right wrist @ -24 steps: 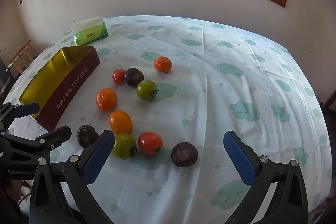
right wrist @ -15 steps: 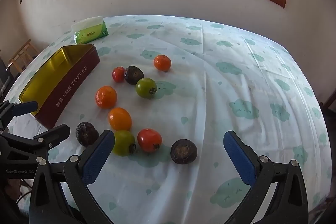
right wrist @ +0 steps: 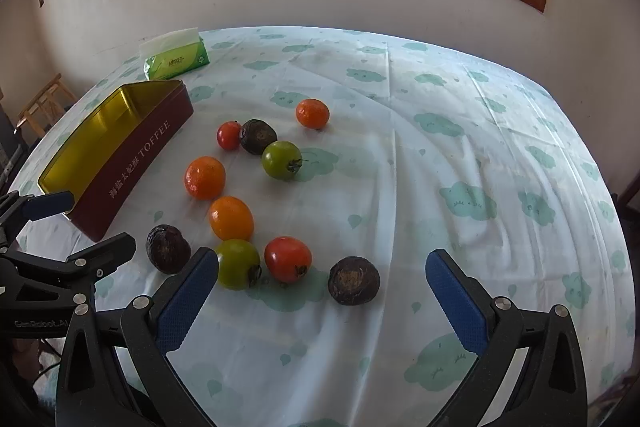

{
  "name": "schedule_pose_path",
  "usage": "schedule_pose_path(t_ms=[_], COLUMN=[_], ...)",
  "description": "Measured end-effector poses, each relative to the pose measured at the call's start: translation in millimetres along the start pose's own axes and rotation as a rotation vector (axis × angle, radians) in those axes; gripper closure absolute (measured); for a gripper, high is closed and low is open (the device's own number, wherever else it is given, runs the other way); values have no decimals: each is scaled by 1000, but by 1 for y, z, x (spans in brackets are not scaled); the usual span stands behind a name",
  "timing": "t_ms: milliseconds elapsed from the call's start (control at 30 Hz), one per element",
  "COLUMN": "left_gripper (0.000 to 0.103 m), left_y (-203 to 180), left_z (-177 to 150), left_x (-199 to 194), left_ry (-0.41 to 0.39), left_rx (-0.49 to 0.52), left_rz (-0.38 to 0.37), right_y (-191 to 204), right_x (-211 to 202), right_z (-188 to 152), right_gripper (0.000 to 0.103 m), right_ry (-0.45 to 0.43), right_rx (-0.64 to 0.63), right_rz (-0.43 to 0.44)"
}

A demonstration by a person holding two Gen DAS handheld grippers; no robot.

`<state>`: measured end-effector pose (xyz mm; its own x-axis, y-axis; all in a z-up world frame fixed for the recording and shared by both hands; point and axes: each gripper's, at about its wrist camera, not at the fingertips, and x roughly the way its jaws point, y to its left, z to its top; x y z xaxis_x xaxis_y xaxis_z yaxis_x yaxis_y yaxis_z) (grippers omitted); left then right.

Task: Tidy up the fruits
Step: 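Move the left gripper toward the dark brown round fruit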

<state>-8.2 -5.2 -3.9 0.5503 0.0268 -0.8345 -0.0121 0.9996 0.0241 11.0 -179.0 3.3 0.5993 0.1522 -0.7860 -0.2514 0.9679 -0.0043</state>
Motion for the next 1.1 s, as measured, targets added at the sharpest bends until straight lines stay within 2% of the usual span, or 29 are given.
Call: schedule_pose_path(t_ms=[733,1100], left_gripper=[5,5], left_y=[3,-2], left_z=[0,-2], left_x=[3,8], left_ry=[-32,-3], left_rx=[-17,-15], left_rz=[19,10], right_y=[-4,-4], right_x=[8,11], right_z=[-3,-5], right_gripper=[0,0], right_ry=[17,21], right_rx=[10,10], right_rz=[8,9])
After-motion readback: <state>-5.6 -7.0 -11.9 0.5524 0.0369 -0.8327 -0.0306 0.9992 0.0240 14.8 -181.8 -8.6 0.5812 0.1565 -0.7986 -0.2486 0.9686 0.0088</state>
